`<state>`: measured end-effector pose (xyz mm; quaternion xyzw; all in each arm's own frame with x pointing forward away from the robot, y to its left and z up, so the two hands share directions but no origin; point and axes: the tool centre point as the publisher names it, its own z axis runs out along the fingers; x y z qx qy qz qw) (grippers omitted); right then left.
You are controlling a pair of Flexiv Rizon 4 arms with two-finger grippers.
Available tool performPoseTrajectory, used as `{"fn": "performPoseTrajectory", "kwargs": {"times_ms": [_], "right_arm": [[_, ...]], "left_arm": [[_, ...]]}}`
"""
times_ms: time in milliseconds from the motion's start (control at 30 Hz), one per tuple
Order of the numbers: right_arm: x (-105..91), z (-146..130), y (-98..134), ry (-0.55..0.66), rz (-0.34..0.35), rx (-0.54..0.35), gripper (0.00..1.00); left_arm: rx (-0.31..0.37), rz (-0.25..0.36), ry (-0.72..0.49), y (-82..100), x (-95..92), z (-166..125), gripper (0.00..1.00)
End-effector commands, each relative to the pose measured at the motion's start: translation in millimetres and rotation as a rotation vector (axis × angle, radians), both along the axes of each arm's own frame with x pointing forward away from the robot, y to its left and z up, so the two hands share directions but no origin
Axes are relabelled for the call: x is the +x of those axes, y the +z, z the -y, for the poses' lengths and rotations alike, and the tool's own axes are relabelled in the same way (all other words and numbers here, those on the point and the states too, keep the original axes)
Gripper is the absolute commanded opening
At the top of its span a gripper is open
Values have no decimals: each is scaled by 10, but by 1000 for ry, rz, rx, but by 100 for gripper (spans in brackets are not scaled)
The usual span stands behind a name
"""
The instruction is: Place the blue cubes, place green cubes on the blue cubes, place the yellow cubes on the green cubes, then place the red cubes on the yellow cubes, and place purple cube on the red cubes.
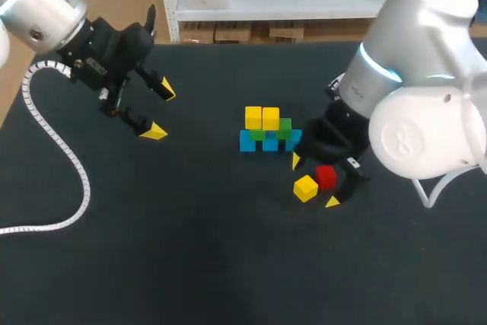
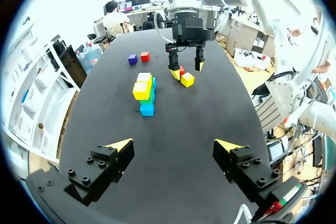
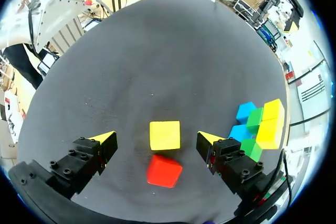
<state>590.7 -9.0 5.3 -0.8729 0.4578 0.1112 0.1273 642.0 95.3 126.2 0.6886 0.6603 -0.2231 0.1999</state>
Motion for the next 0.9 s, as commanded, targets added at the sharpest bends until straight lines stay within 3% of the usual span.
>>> {"fn": "performPoseTrajectory", "kwargs": {"times_ms": [33,100,167,233,500,600,633,733,867,900], "right_arm": [[64,-27,-15,2,-10,-9,100],[80,-26,-28,-2,-14,-16,97],[94,-27,-41,-7,-18,-21,84],[104,-31,-57,-10,-20,-23,78],[91,-74,-101,-5,-26,-33,78],[79,-84,-109,-1,-28,-35,71],[75,-88,-107,1,-28,-34,50],[73,-89,-107,2,-28,-35,38],[71,-85,-110,3,-25,-39,0],[67,-81,-104,3,-24,-38,0]], "left_arm": [[-1,1,-1,-2,4,-5,100],[-1,1,-1,-2,4,-5,100],[-1,1,-1,-2,4,-5,100],[-1,1,-1,-2,4,-5,100],[-1,1,-1,-2,4,-5,100],[-1,1,-1,-2,4,-5,100],[-1,1,-1,-2,4,-5,100],[-1,1,-1,-2,4,-5,100],[-1,1,-1,-2,4,-5,100],[-1,1,-1,-2,4,-5,100]]}}
